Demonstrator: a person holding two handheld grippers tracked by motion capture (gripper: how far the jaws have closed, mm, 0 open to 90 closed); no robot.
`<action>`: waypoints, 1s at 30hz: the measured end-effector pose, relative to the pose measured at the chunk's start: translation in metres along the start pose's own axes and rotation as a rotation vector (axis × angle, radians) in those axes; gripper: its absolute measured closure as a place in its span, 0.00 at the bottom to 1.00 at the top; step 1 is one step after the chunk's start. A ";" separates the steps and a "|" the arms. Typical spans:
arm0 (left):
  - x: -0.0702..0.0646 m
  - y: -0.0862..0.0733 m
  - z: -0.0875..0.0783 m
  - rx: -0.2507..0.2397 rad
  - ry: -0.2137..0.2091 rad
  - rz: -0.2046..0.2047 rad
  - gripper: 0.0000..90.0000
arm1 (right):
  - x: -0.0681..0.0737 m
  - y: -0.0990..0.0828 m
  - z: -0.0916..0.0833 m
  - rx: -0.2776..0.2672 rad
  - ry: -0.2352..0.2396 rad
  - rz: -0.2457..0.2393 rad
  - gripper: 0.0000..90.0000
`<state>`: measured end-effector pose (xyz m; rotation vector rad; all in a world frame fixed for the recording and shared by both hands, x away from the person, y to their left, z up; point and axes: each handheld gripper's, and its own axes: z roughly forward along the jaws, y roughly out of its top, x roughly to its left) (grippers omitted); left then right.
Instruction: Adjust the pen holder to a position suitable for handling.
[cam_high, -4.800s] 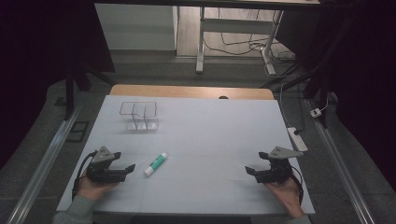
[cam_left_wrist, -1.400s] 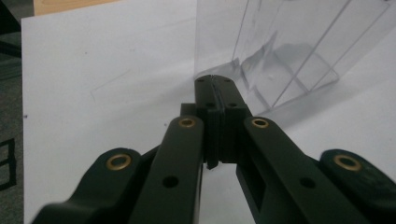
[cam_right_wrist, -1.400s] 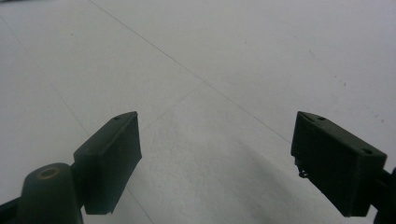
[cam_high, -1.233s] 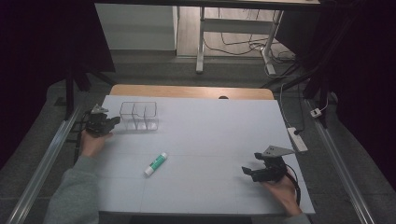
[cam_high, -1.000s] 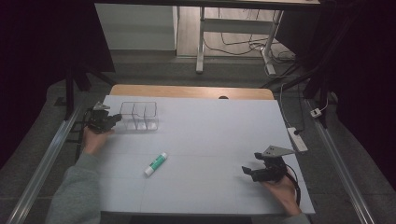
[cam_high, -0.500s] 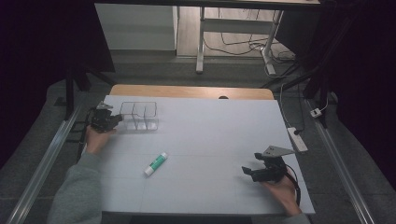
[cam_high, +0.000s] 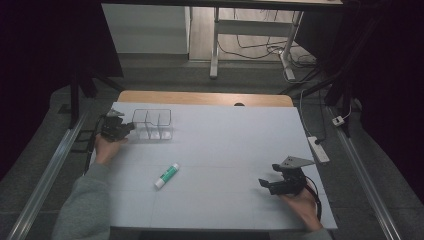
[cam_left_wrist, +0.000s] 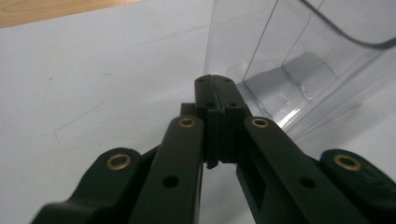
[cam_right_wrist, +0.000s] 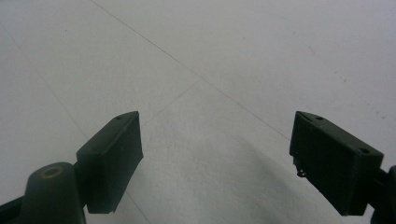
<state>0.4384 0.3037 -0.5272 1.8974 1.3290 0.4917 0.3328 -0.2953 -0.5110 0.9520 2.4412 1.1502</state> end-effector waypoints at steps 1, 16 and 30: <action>-0.001 0.000 0.000 0.000 -0.003 -0.001 0.98 | 0.000 0.000 0.000 0.000 0.000 0.000 0.18; -0.016 0.007 0.005 0.004 -0.049 0.025 0.98 | 0.000 0.000 0.001 0.010 0.005 0.001 0.18; -0.034 0.013 0.013 0.019 -0.074 0.074 0.98 | 0.000 0.000 0.002 0.016 0.006 0.001 0.18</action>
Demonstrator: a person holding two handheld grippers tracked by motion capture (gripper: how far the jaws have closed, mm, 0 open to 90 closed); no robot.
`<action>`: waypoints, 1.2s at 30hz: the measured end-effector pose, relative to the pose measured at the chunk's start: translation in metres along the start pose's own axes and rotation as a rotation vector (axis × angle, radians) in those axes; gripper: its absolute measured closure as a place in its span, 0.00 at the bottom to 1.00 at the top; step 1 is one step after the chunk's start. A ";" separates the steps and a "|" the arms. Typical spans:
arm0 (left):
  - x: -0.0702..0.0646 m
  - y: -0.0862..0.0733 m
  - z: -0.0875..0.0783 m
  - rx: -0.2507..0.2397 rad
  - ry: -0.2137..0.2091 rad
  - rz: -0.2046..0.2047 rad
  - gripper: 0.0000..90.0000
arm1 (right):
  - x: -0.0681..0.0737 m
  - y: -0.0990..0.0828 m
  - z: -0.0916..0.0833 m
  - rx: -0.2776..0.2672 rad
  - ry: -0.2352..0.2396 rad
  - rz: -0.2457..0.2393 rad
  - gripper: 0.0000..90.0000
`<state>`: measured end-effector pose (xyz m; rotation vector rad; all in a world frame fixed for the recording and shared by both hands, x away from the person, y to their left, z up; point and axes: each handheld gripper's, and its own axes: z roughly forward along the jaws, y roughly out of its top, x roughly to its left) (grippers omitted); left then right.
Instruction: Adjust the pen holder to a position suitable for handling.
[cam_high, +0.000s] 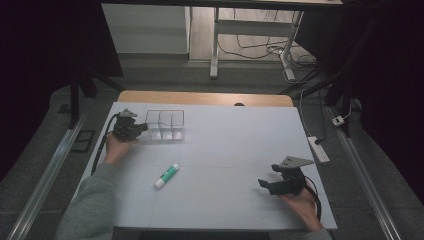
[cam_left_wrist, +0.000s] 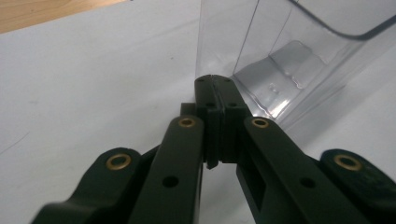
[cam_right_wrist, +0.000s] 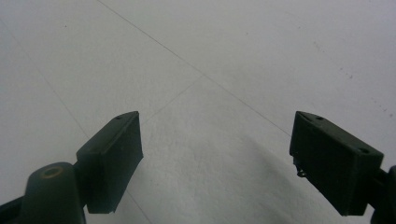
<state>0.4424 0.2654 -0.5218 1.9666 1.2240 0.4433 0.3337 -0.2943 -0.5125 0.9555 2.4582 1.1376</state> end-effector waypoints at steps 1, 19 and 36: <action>-0.001 0.001 0.001 0.000 -0.003 0.004 0.98 | 0.000 0.000 0.000 0.000 0.000 0.000 0.18; -0.027 0.020 0.018 0.013 -0.048 0.059 0.98 | 0.000 0.000 0.002 0.003 0.003 -0.001 0.18; -0.059 0.037 0.040 0.012 -0.100 0.098 0.98 | 0.000 0.000 0.002 0.008 0.000 -0.003 0.18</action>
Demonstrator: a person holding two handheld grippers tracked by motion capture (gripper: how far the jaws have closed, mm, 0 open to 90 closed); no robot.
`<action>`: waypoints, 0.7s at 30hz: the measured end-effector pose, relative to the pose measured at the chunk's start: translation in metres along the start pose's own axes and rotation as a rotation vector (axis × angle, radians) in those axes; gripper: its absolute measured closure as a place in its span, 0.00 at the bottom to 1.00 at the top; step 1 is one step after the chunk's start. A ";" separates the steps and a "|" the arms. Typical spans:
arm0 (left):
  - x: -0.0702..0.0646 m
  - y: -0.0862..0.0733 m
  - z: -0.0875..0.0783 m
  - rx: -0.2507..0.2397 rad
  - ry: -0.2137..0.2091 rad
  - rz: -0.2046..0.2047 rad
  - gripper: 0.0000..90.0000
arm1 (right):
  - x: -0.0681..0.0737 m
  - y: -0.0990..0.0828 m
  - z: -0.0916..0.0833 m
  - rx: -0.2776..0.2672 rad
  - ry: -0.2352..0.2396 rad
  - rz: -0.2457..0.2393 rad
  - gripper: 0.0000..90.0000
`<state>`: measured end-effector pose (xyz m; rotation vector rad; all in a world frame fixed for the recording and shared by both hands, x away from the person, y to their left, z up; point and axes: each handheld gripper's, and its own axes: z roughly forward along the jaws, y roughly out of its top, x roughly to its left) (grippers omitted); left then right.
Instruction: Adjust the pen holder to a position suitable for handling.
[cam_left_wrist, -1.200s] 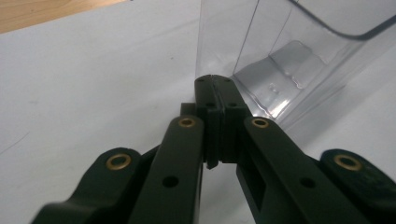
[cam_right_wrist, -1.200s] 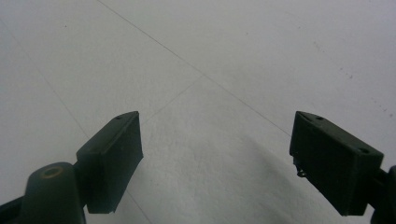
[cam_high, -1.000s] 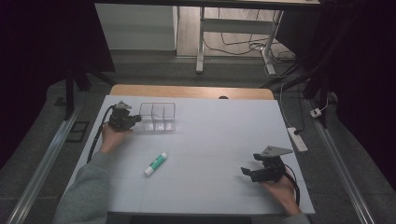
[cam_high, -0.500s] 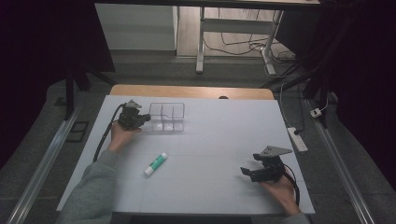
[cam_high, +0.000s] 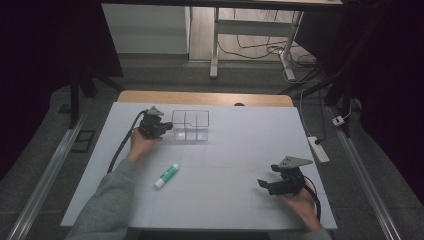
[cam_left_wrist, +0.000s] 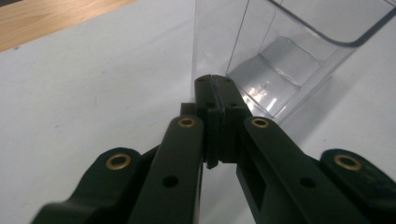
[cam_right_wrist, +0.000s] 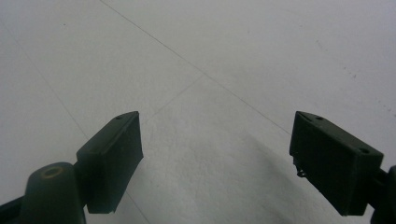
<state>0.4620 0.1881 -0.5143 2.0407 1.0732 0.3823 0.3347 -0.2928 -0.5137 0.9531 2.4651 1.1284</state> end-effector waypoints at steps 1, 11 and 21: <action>-0.002 0.001 0.002 -0.002 -0.004 0.001 0.98 | 0.000 0.000 0.000 -0.003 0.002 0.001 0.18; -0.018 0.011 0.018 0.015 -0.029 0.041 0.98 | 0.000 0.000 -0.001 -0.001 0.000 0.002 0.18; -0.026 0.013 0.026 0.018 -0.023 0.062 0.98 | 0.000 0.000 -0.001 0.003 0.000 0.002 0.18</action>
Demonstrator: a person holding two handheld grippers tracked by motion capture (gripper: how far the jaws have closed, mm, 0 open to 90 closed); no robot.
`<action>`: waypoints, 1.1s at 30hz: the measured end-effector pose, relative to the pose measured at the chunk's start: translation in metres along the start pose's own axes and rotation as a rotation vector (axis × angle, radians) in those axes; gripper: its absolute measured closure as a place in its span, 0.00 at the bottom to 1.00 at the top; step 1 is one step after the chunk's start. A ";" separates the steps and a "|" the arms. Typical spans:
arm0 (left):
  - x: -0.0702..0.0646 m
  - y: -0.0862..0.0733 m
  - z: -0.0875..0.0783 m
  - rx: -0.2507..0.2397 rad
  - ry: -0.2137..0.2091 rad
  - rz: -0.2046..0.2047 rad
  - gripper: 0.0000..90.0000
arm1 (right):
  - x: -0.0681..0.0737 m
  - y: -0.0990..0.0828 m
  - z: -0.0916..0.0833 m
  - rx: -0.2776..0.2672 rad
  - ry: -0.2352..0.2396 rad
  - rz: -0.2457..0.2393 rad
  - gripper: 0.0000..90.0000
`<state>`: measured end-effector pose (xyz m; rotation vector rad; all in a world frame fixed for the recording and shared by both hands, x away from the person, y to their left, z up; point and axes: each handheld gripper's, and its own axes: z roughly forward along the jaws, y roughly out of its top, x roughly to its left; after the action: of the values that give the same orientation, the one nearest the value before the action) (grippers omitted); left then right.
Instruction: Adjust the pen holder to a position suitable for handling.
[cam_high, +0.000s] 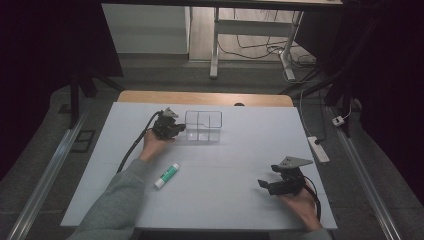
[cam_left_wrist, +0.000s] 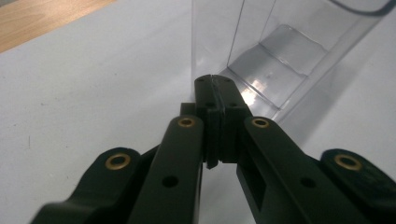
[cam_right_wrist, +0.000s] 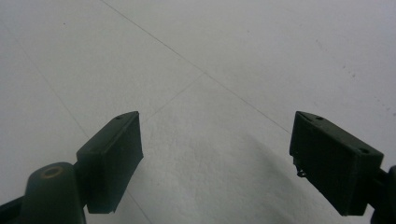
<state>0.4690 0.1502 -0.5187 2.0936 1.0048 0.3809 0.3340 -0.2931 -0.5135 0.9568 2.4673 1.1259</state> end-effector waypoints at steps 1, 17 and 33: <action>0.000 0.000 0.000 0.000 0.002 -0.001 0.98 | 0.000 0.000 0.000 0.002 0.000 0.001 0.18; -0.002 -0.001 -0.010 0.021 -0.023 0.028 0.98 | -0.001 0.000 -0.005 -0.017 -0.005 0.001 0.18; -0.018 -0.004 -0.070 0.002 -0.054 0.015 0.59 | 0.000 0.001 -0.005 -0.019 -0.005 -0.005 0.18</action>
<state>0.4167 0.1738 -0.4750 2.1025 0.9588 0.3288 0.3324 -0.2956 -0.5095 0.9470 2.4496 1.1418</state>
